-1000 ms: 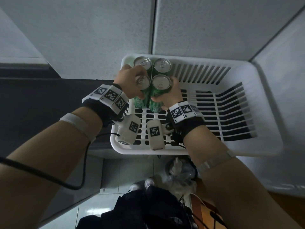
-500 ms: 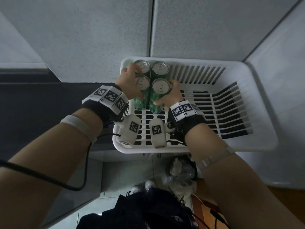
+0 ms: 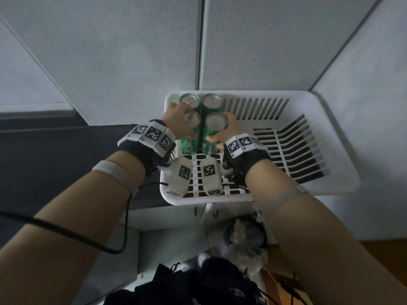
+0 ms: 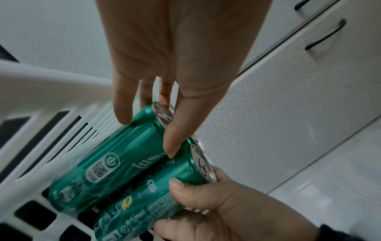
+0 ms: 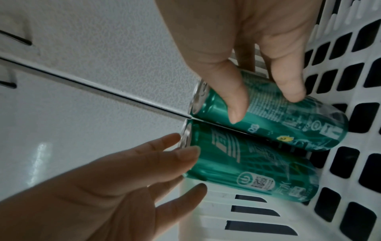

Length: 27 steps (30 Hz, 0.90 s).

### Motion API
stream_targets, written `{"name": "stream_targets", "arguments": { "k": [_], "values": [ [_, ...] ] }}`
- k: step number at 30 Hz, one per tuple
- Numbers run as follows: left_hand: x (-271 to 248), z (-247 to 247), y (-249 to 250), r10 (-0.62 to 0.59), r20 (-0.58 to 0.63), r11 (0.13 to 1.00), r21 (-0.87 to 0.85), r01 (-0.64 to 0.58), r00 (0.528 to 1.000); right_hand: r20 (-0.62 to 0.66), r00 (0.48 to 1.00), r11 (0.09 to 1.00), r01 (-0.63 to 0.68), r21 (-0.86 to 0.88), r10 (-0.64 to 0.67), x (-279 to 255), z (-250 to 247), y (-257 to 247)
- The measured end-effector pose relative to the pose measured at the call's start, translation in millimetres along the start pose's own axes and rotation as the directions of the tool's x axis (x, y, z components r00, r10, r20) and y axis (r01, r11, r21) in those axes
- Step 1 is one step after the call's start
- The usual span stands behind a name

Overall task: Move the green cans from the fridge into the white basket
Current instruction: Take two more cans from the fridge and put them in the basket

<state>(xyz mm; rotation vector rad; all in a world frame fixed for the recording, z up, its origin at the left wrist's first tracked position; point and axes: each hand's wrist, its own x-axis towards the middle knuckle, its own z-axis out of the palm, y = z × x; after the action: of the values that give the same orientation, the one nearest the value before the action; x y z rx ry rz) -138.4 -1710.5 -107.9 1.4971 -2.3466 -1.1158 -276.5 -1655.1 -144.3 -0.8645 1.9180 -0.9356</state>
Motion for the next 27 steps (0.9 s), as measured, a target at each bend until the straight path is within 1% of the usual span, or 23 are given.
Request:
{"name": "stream_targets", "arguments": {
  "k": [3,6,9,11,13,15,16,17,19,20,21,23,25,27],
  "values": [
    [0,0,-1,-0.005,-0.006,1.000,-0.026,0.004,1.000,-0.036,0.999,0.999,-0.019,0.039,0.020,0,-1,1],
    [-1,0,2,-0.017,0.001,0.999,-0.028,0.017,1.000,-0.027,0.999,0.994,-0.038,0.106,0.041,1,-1,3],
    [-5,1,4,-0.043,-0.009,0.999,-0.015,0.043,0.999,-0.026,0.998,0.994,-0.051,0.100,0.054,1,-2,1],
    [-8,2,8,-0.036,-0.059,0.999,0.010,0.037,0.998,-0.030,0.998,0.996,-0.048,0.078,0.051,-2,-4,0],
    [-13,2,17,0.036,-0.147,0.999,0.023,-0.033,0.988,-0.034,0.999,0.996,-0.035,0.083,0.038,-10,-9,-3],
    [-16,0,33,0.165,-0.193,0.985,-0.015,-0.171,0.967,-0.025,0.999,0.994,-0.023,0.107,0.026,-23,-20,-7],
    [-17,0,44,0.219,-0.177,0.970,-0.070,-0.235,0.959,-0.009,1.000,0.995,-0.025,0.096,0.026,-30,-29,-9],
    [-18,1,55,0.265,-0.136,0.945,-0.158,-0.285,0.955,0.007,0.999,0.992,-0.032,0.118,0.031,-39,-41,-11],
    [-26,11,79,0.346,0.001,0.865,-0.387,-0.318,0.938,0.022,0.998,0.951,-0.059,0.302,0.055,-66,-67,-11],
    [-31,19,93,0.389,0.059,0.814,-0.490,-0.313,0.919,-0.008,0.999,0.919,-0.037,0.393,0.044,-81,-81,-7],
    [-38,29,106,0.423,0.103,0.761,-0.580,-0.292,0.900,-0.067,0.997,0.894,0.006,0.447,0.026,-99,-94,-2],
    [-59,52,133,0.467,0.163,0.668,-0.708,-0.227,0.869,-0.214,0.977,0.870,0.092,0.485,0.016,-141,-119,12],
    [-85,78,157,0.510,0.202,0.618,-0.762,-0.192,0.836,-0.356,0.934,0.859,0.168,0.483,0.018,-185,-144,28],
    [-115,105,181,0.573,0.244,0.591,-0.784,-0.188,0.782,-0.462,0.886,0.851,0.208,0.482,0.045,-233,-170,48]
  ]
}}
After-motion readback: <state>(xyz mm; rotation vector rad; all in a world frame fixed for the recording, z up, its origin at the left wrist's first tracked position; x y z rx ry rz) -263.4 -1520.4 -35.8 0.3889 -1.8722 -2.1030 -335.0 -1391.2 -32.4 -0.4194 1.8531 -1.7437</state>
